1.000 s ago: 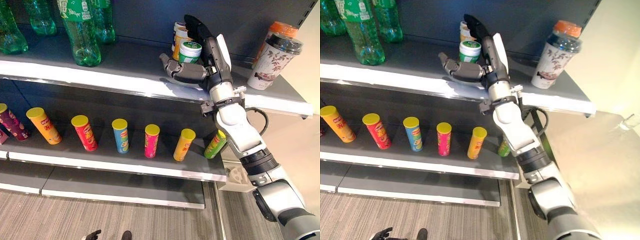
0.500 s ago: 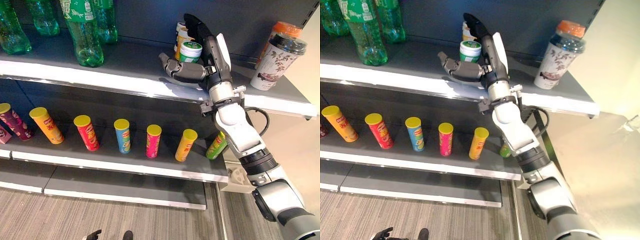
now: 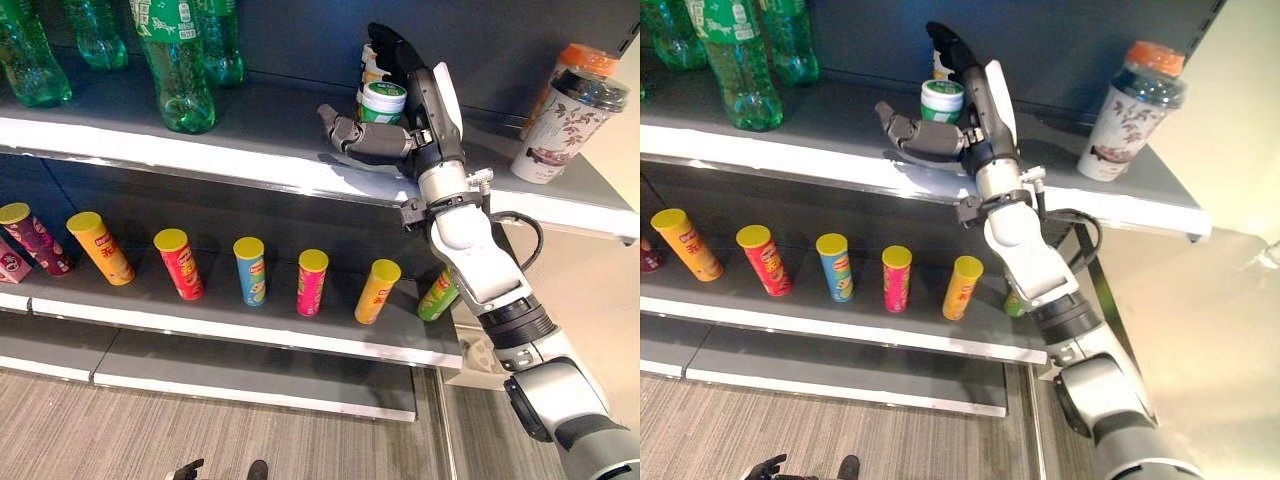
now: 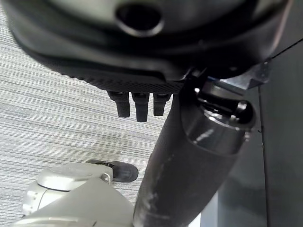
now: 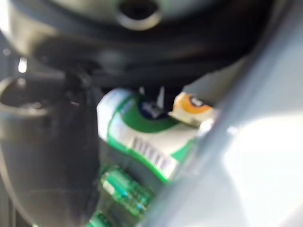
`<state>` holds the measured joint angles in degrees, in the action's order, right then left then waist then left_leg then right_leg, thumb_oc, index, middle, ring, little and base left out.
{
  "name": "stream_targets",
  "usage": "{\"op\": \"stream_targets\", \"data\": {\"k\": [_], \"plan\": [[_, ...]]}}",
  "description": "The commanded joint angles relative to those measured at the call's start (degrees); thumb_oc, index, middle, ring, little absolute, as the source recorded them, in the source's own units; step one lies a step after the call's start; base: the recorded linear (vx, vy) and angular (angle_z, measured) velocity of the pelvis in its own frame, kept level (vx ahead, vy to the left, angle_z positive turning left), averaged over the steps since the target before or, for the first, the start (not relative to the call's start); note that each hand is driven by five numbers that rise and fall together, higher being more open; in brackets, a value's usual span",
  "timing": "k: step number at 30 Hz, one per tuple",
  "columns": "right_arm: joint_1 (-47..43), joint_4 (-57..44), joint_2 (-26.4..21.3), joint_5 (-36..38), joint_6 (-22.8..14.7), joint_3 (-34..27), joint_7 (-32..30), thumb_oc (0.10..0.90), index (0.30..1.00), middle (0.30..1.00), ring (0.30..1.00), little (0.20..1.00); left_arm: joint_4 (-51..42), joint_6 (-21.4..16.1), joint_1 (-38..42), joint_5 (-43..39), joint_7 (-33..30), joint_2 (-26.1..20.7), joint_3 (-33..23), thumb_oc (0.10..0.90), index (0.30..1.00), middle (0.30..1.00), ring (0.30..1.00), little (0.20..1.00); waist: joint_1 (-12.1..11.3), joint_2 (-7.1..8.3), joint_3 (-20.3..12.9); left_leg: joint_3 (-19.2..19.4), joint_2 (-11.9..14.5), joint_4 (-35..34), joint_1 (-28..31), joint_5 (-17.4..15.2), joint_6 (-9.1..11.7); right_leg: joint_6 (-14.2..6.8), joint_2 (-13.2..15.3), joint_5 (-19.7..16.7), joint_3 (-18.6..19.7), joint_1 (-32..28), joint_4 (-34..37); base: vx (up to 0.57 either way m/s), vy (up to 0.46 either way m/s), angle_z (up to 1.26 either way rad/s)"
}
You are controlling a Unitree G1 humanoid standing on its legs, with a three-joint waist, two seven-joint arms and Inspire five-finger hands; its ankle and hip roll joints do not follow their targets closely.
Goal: Put the goods on the table back onto the shelves and tidy them up.
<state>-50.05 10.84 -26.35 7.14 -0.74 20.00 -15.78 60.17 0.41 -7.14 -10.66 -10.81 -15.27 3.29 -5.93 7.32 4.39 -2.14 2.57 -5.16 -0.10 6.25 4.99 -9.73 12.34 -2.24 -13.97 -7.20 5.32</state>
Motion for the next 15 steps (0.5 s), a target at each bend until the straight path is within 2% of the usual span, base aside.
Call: {"op": "stream_targets", "data": {"k": [1, 10, 13, 15], "plan": [[-10.13, 0.39, -1.49, -3.42, -2.67, -0.66, -3.88, 0.8, 0.9, 0.9, 0.9, 0.9, 0.89, -1.29, 3.33, 0.51, -1.62, -2.19, 0.71, 0.8, 0.9, 0.9, 0.9, 0.9, -3.28, 0.81, -0.3, 2.9, -3.08, 0.67, 4.7, -10.2, -2.0, -3.42, 3.8, -2.63, -0.33, 5.57, -3.26, 0.0, 0.0, 0.0], [-7.77, -15.38, -8.61, -11.83, -3.67, -7.62, -7.39, 0.8, 0.9, 0.9, 0.9, 0.9, 1.21, -0.99, 4.18, 1.12, -2.32, -2.27, -0.61, 0.8, 0.9, 0.9, 0.9, 0.9, -1.75, 0.24, -0.96, 3.48, -2.43, 0.58, 5.36, -10.56, -1.91, -3.37, 3.23, -1.94, 0.24, 5.4, -3.14, 0.0, -0.004, 0.0], [-6.34, -18.24, -8.31, -10.78, -4.38, -9.1, -6.98, 0.8, 0.9, 0.9, 0.9, 0.9, 1.16, -0.9, 4.2, 1.31, -2.3, -2.12, -0.65, 0.8, 0.9, 0.9, 0.9, 0.9, -1.33, 0.01, -1.28, 3.55, -2.31, 0.53, 5.54, -10.6, -1.85, -3.26, 3.02, -1.76, 0.37, 5.27, -3.02, -0.01, -0.021, -0.01], [-4.97, -20.47, -7.35, -6.04, -6.26, -9.62, -4.98, 0.8, 0.9, 0.9, 0.9, 0.9, 0.61, -0.9, 4.21, 1.25, -2.04, -2.01, -0.6, 0.8, 0.9, 0.9, 0.9, 0.9, -0.76, -0.4, -1.62, 4.03, -2.06, 0.52, 5.79, -10.61, -1.68, -3.14, 2.74, -1.54, 0.7, 5.15, -2.93, -0.02, -0.024, -0.06]]}}
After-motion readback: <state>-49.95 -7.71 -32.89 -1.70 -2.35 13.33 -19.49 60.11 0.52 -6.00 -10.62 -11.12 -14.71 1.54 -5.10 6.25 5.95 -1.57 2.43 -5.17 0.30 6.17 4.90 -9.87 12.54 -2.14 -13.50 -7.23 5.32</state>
